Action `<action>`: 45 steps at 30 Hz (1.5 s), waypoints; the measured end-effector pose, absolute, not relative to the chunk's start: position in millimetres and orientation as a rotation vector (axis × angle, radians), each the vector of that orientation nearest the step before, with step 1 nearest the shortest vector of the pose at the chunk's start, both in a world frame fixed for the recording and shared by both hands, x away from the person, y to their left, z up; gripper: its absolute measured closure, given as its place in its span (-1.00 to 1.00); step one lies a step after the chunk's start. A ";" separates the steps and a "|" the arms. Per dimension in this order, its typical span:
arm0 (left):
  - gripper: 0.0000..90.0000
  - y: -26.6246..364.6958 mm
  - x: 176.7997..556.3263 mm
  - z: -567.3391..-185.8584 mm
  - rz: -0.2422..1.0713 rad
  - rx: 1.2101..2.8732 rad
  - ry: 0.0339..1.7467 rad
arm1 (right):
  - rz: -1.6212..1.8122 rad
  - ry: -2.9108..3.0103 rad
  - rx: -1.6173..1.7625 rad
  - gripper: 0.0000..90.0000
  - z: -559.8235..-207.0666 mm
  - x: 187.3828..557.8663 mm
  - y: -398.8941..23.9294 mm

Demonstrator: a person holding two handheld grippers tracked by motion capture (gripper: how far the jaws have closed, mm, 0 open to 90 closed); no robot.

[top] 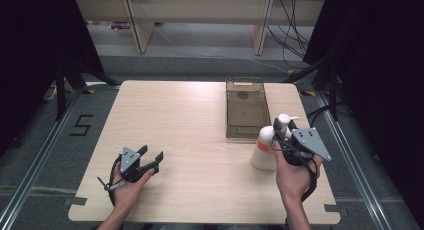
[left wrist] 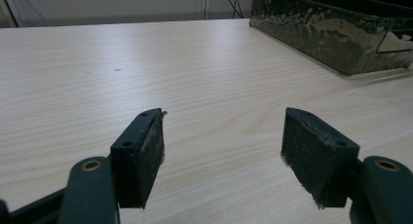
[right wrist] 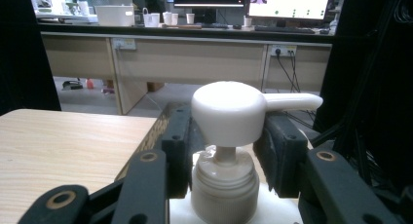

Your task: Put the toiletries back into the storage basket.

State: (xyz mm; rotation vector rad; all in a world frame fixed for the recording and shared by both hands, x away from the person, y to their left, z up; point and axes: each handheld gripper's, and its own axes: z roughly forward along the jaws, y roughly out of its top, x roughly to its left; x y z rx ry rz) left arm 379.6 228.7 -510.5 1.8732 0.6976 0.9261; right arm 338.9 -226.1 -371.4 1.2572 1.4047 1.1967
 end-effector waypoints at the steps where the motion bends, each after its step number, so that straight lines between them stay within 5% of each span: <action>1: -0.30 228.5 379.2 -510.5 0.928 1.871 0.699 | 1.210 1.400 1.263 0.34 -371.0 338.8 -225.4; 45: -0.30 228.3 377.1 -509.5 0.937 1.884 0.714 | 1.331 1.351 1.122 0.34 -327.4 348.1 -200.7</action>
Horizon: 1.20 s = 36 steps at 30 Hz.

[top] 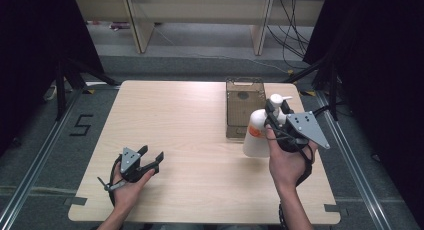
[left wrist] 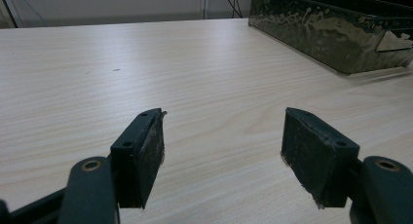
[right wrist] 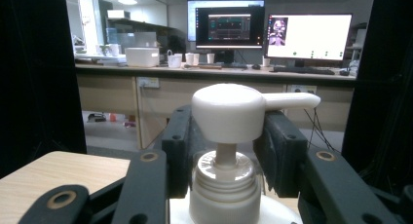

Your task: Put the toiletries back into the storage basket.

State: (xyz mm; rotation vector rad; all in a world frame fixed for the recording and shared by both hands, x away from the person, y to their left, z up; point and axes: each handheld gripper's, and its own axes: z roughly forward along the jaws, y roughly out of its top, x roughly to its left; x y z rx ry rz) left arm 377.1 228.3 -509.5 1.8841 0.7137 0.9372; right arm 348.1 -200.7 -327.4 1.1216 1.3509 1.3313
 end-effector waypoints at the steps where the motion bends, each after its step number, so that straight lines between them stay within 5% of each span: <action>1: -0.30 228.3 377.1 -509.6 0.938 1.882 0.715 | 1.336 1.351 1.125 0.34 -326.7 348.3 -199.9; 36: -0.30 227.1 377.5 -509.7 0.930 1.882 0.709 | 1.374 1.329 1.082 0.34 -309.9 378.5 -174.2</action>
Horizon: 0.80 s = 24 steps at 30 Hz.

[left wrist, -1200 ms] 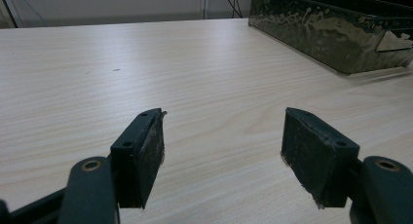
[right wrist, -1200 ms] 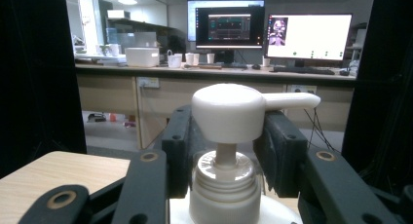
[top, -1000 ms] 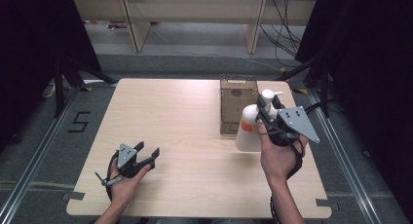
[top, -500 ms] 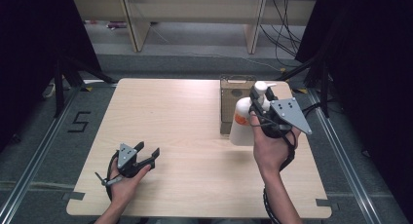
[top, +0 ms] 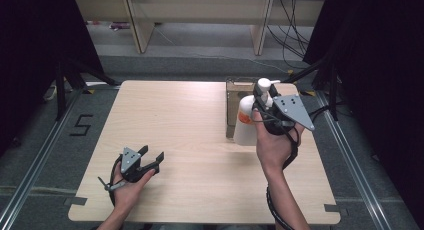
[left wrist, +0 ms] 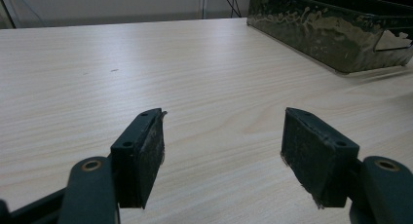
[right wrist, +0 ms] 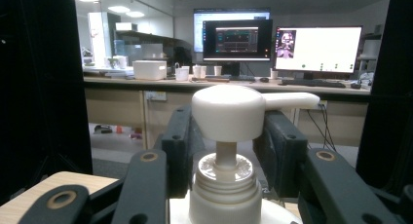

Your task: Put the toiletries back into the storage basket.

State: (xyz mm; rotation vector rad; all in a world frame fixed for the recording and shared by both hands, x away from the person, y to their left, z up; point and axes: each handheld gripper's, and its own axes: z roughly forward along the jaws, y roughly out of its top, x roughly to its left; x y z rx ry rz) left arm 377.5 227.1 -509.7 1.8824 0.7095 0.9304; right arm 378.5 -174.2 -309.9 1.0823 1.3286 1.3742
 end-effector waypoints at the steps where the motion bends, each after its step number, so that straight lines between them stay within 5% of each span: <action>1: -0.30 226.8 377.6 -509.8 0.930 1.882 0.709 | 1.374 1.334 1.090 0.34 -309.8 379.5 -174.2; 24: -0.30 226.3 377.3 -509.6 0.932 1.885 0.711 | 1.373 1.309 1.085 0.34 -298.5 403.3 -168.2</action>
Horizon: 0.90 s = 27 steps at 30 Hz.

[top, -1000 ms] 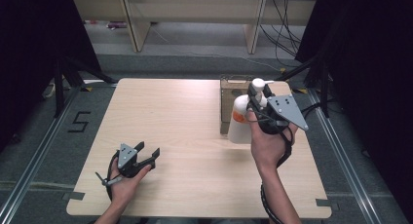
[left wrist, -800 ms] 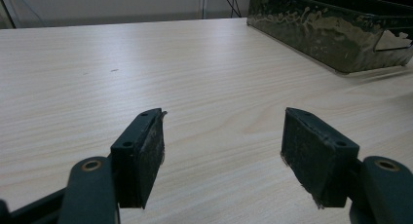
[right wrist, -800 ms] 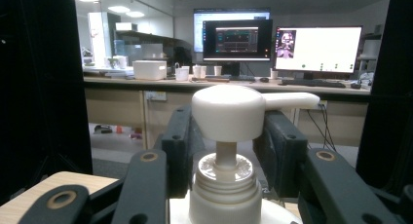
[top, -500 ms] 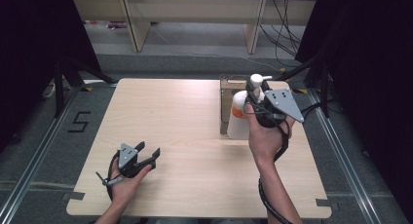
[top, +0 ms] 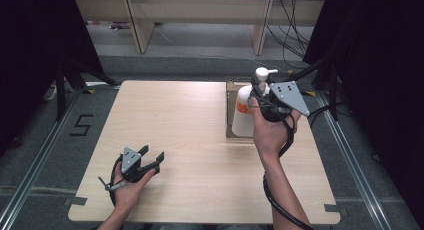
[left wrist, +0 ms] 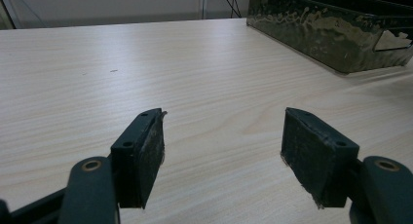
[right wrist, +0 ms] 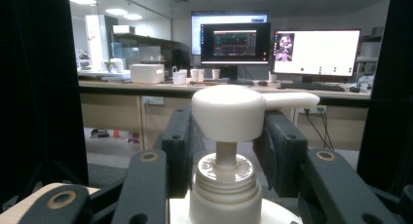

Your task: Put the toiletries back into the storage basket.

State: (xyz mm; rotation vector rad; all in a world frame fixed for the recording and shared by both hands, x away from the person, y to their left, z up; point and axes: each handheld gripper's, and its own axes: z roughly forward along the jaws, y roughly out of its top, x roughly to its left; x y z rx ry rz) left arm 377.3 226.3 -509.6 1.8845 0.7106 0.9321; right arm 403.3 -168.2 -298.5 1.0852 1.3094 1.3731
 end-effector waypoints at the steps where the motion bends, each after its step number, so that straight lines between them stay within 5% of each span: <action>1: -0.29 226.2 377.4 -509.7 0.932 1.883 0.711 | 1.371 1.312 1.075 0.34 -297.1 404.7 -168.4; 27: -0.30 227.0 377.5 -509.7 0.930 1.880 0.710 | 1.359 1.285 1.090 0.34 -289.9 429.0 -164.5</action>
